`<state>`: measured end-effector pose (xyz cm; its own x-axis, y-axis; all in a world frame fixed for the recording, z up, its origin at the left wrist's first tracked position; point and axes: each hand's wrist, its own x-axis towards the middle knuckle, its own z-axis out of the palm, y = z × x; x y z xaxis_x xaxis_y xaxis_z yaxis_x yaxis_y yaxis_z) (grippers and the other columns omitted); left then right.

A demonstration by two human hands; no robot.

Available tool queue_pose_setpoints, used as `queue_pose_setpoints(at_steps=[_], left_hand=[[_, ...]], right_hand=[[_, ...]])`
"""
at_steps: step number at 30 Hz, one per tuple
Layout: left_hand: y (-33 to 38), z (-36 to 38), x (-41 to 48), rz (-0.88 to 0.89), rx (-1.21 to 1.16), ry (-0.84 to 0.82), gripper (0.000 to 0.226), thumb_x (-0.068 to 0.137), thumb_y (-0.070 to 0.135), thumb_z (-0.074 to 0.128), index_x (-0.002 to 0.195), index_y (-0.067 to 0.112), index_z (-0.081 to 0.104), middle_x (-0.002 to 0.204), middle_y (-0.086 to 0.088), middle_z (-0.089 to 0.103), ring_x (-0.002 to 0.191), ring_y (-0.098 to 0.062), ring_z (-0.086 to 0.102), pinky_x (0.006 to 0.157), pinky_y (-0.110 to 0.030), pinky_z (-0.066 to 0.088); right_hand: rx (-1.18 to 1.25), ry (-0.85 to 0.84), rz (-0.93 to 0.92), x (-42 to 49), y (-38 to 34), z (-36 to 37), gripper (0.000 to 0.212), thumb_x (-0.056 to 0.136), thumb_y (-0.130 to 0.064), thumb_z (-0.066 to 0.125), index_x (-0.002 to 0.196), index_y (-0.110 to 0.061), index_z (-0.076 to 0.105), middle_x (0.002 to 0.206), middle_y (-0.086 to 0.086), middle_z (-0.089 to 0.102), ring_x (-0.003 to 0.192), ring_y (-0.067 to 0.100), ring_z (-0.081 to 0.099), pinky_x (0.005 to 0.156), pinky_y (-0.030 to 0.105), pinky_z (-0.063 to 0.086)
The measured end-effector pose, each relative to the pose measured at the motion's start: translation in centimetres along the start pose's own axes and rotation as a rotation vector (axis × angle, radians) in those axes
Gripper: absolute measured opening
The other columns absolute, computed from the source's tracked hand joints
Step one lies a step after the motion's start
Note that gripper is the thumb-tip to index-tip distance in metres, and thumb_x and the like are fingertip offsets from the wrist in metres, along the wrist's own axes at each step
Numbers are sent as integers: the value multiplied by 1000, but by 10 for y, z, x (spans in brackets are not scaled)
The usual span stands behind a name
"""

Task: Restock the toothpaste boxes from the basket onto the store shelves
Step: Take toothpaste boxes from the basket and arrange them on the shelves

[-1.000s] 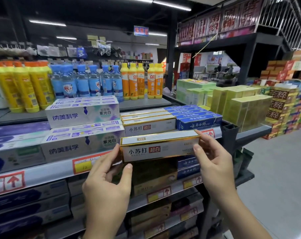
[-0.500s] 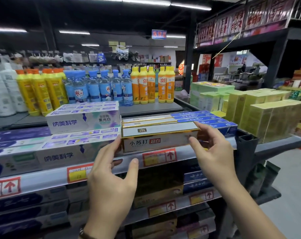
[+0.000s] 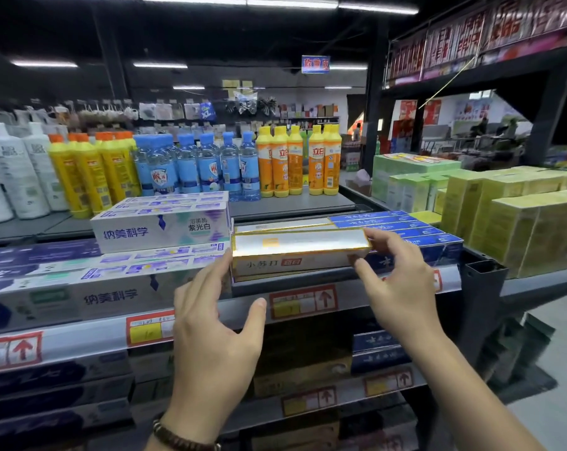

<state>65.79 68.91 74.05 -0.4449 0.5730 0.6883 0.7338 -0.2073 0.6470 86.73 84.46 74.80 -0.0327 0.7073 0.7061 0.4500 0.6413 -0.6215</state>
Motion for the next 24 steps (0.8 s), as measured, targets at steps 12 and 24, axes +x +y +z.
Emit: queue_pose_setpoints(at_steps=[12,24], left_hand=[[-15,12,-2,-20,78,29,79,84,24,84,154,35,49,124,11,37,120,-10,31,97,-37,46],[-26,16,-5,16,210,32,81,84,20,84,156,33,48,125,8,33,113,-17,29,97,-37,37]], right_hand=[[-97,60,-80,1,17,14,46,90,-16,82,134,-20,70,115,-8,60,112,16,46,97,33,40],[-132,81,-43,-2,20,22,46,90,-20,83,134,-22,71,120,1,50,116,21,40,98,54,47]])
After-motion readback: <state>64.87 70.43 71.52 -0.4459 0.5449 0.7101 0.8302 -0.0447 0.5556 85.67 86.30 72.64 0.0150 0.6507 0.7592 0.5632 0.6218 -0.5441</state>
